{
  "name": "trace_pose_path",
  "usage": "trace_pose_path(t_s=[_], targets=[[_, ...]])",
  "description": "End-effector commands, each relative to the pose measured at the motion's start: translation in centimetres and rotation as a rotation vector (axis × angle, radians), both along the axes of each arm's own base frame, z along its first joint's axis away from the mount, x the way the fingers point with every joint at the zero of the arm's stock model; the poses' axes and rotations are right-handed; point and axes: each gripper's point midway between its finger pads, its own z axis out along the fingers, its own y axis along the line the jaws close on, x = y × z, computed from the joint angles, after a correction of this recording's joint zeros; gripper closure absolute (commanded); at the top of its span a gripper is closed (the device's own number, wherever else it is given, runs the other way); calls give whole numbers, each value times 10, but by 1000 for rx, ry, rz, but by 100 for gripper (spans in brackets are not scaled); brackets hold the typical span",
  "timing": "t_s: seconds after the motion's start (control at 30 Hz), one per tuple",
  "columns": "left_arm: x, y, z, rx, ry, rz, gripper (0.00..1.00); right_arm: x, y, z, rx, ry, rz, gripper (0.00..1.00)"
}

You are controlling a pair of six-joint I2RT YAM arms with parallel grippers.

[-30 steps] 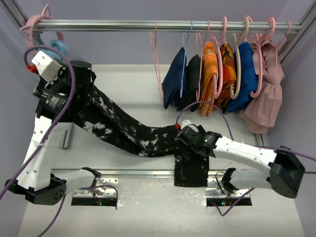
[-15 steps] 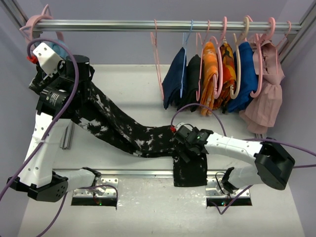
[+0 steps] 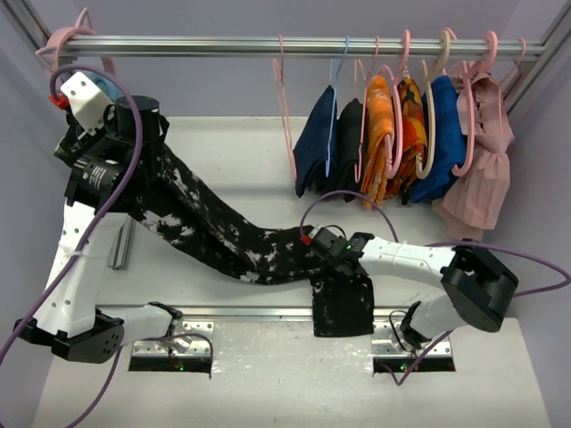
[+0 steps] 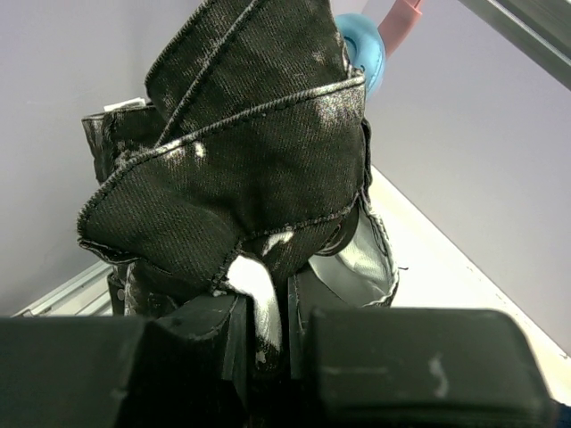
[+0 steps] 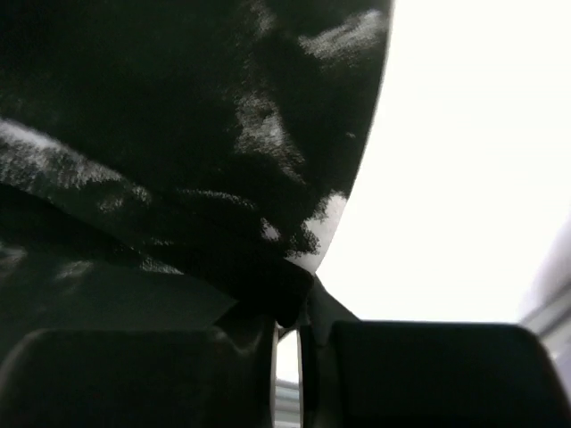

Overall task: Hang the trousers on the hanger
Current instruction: Fold the trousers at the center of the board.

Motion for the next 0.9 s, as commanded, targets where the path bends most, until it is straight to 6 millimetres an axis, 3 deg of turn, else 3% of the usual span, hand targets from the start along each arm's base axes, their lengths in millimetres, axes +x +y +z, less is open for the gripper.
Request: trace_pose_path(t_s=[0.0,0.13,0.27,0.33,0.37,0.43,0.47,0.5,0.53,0.6,0.67,0.7,0.77,0.87], targets=[[-7,10,43,-26,-154,37,100,46,-12,54,-71,-289,-83,100],[-9,10,45,-26,-155,33,100,65,-22,111,-73,-478,-140,100],[-3,6,36,-34,-137,11,100,83,-41,207,-77,-730,-192,100],[-2,4,31,-40,-132,5,100,84,-50,244,-95,-806,-203,100],[-2,4,28,-45,-131,2,100,83,-52,257,-63,-830,-215,100],[-2,3,24,-54,-133,-6,100,81,-49,264,3,-838,-194,100],[-2,2,22,-57,-135,-10,100,80,-44,258,26,-817,-166,100],[-3,2,17,-60,-131,-8,100,76,-36,237,59,-750,-115,100],[-2,2,12,-57,-120,-10,100,75,-36,235,70,-744,-128,100],[-4,2,7,-63,-122,-9,100,57,-18,167,103,-540,-45,100],[-4,2,0,-60,-107,-7,100,39,-9,126,109,-387,-36,99],[-4,3,-2,-58,-103,-5,100,27,-2,105,130,-300,-25,95],[-7,5,-4,-49,-94,4,100,5,3,74,155,-161,-14,76],[-12,8,-5,-38,-89,21,100,-22,13,61,234,-21,-17,60]])
